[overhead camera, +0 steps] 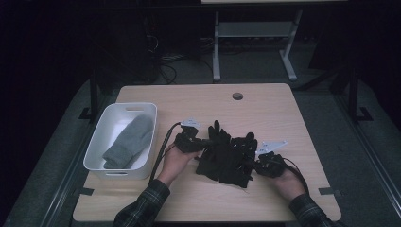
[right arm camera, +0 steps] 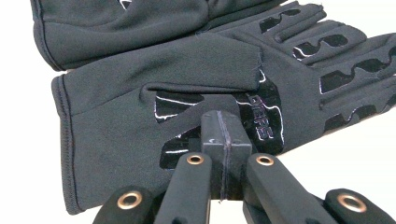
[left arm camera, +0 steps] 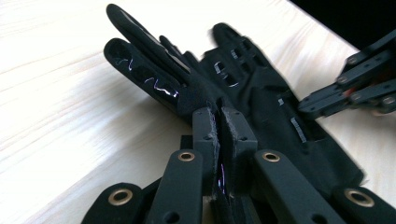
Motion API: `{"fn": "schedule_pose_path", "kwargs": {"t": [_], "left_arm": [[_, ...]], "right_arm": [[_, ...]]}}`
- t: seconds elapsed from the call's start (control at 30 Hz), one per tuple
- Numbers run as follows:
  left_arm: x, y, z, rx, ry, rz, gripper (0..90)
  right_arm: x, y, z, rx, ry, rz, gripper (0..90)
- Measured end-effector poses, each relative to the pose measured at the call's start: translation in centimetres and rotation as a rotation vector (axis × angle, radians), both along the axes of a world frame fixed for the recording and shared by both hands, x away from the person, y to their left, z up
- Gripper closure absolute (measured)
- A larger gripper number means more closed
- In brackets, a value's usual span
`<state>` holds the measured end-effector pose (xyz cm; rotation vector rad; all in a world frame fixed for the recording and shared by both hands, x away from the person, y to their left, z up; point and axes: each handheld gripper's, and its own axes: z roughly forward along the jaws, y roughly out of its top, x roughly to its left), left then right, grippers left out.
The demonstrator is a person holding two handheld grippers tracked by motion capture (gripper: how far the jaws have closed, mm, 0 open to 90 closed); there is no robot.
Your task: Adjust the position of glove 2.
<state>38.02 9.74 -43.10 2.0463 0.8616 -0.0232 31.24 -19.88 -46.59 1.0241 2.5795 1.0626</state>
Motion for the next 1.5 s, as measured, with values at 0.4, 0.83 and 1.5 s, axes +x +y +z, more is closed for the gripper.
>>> {"fn": "schedule_pose_path", "kwargs": {"t": [0.4, 0.83, 1.5], "left_arm": [[-0.3, -1.0, 1.2, -0.035, -0.008, -0.028, 84.7], [-0.4, -1.2, 1.6, -0.042, -0.007, -0.039, 84.7], [-0.8, -4.4, 0.6, -0.034, 0.000, -0.073, 83.1]], "right_arm": [[0.4, 0.8, 0.0, -0.004, 0.001, 0.007, 90.0], [1.1, 3.4, 0.1, -0.006, -0.006, 0.042, 90.0], [1.6, -3.0, 0.8, 0.054, -0.049, -0.135, 69.7]]}}
